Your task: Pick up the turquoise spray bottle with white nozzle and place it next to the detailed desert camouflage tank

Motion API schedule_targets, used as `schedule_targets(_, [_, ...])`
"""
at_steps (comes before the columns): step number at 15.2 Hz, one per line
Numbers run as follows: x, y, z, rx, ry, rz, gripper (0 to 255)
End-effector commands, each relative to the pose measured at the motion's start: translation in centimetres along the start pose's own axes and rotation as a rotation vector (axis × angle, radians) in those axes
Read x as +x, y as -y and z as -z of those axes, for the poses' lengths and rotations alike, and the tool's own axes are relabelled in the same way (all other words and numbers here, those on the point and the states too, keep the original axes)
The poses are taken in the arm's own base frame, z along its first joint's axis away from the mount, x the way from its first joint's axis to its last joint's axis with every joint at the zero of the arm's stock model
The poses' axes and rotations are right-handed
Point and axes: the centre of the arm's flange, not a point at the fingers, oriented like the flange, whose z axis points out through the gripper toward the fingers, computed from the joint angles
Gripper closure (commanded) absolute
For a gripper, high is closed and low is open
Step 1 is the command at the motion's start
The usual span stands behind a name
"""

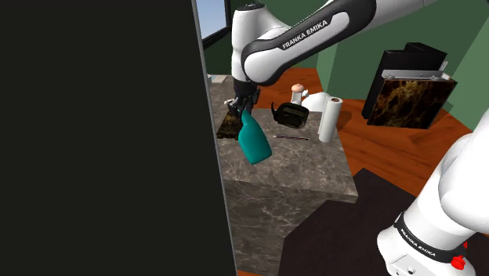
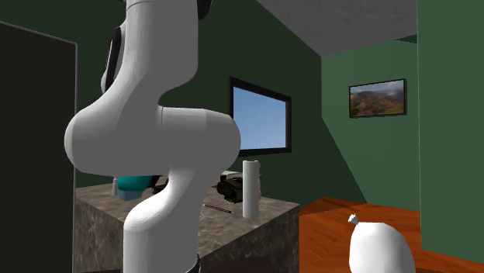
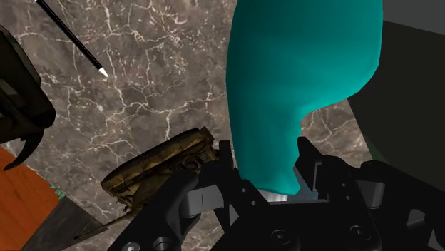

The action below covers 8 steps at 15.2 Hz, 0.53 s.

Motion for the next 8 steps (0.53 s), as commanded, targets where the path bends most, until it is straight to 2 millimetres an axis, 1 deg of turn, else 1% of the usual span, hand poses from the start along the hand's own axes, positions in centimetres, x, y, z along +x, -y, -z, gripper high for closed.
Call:
schedule_targets(1, [-0.2, 0.1, -1.3, 0.000, -0.001, 0.000, 255])
schedule_targets(8, [-0.9, 0.4, -4.9, 0.000, -0.001, 0.000, 255])
